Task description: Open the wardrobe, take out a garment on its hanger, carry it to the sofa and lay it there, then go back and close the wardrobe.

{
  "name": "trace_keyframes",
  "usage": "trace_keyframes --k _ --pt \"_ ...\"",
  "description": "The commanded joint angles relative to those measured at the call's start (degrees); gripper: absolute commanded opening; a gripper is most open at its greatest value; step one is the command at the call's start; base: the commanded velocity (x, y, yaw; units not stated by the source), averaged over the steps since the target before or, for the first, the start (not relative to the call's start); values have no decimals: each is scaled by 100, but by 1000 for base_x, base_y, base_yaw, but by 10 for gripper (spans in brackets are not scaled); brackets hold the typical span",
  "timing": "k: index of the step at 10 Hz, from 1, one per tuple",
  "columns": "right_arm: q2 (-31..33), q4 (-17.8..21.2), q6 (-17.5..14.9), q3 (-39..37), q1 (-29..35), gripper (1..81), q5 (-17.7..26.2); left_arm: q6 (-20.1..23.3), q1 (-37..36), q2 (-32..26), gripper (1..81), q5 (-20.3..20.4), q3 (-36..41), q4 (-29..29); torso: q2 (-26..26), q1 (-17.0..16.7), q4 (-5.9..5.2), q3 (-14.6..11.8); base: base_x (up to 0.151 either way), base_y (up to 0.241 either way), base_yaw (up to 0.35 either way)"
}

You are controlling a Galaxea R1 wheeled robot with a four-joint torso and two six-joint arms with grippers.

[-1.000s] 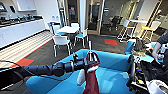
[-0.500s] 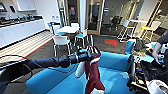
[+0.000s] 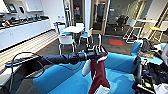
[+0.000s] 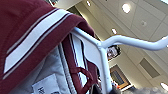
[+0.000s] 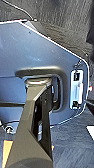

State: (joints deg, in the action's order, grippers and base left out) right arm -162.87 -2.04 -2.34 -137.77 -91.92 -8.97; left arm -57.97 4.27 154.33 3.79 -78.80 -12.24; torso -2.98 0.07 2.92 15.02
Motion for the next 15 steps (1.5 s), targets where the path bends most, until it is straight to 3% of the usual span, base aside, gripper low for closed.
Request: trace_keyframes --k 1,2,3,4,5,7,8,9,10,13,15 --pt "76 -69 -20 5 81 811 369 66 -1222 290 10 447 -134 -156 0 0 9 0 0 0 0" --pt "67 -69 -12 5 73 811 362 5 -1230 388 10 447 -284 -164 0 0 -103 0 0 0 0" --pt "67 -69 -21 5 81 811 361 -4 -1239 415 10 438 -312 -165 0 0 111 0 0 0 0" --pt "67 -69 -20 5 81 811 361 -21 -1274 432 10 447 -364 -156 0 0 434 0 0 0 0" --pt "59 -77 -20 5 98 811 370 -56 -1327 467 10 439 -425 -156 0 0 545 0 0 0 0" --pt "50 -78 -21 5 107 811 370 -162 -1441 642 10 438 -636 -156 0 0 924 0 0 0 0" --pt "41 -78 -12 5 116 811 370 -188 -1476 809 10 369 -916 -147 0 0 561 0 0 0 0" --pt "41 -78 -12 5 117 811 370 -241 -1520 898 10 280 -1138 -156 0 2 735 0 0 0 0" --pt "32 -78 -12 5 125 811 370 -268 -1564 942 10 219 -1401 -165 0 0 828 0 0 0 0" --pt "6 -78 -12 -12 195 811 379 -373 -1898 1100 10 -168 -2069 -156 0 0 837 0 0 0 0" --pt "-29 -86 -12 -47 221 811 396 -391 -2083 1538 10 -421 -2770 -147 0 2 837 2 0 0 0"
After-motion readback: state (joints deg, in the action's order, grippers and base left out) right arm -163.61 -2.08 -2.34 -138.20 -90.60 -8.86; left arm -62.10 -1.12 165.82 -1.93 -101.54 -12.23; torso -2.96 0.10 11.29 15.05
